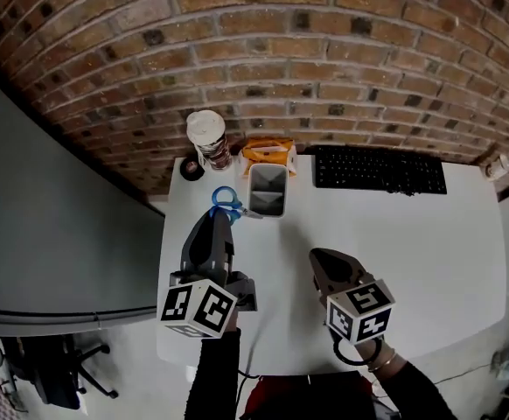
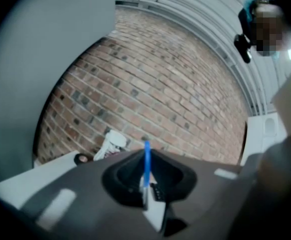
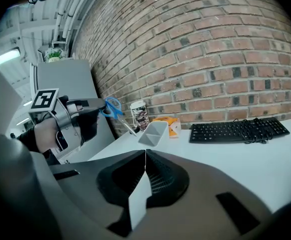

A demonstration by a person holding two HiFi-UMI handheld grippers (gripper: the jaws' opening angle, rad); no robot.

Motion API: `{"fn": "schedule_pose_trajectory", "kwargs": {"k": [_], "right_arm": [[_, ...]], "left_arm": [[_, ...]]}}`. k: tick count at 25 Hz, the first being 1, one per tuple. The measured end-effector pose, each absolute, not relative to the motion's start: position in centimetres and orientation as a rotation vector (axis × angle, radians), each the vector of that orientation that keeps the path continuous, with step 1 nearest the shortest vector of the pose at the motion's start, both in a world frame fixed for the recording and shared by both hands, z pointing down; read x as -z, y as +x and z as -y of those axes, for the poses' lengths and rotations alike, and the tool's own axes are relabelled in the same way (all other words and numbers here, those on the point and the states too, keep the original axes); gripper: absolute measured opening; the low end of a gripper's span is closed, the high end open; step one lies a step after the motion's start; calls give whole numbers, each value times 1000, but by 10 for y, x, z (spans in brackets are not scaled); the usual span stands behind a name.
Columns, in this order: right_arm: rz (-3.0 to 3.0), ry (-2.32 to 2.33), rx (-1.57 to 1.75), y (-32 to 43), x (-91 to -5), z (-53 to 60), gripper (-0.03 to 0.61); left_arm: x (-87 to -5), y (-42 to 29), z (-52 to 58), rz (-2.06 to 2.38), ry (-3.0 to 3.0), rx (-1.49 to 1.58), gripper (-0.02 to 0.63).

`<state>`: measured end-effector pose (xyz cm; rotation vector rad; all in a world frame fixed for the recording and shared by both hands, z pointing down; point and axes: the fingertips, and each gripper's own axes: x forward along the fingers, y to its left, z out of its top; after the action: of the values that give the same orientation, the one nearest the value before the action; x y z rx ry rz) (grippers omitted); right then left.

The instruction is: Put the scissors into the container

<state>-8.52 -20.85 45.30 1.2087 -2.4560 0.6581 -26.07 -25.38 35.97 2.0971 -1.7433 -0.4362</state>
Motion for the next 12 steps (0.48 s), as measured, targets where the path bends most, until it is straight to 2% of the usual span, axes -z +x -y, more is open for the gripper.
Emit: {"fn": "schedule_pose_trajectory", "kwargs": {"k": [12], "right_arm": [[2402, 1292, -678, -92, -468, 260, 9]], "left_arm": [[-375, -244, 324, 1629, 2130, 446, 32]]}}
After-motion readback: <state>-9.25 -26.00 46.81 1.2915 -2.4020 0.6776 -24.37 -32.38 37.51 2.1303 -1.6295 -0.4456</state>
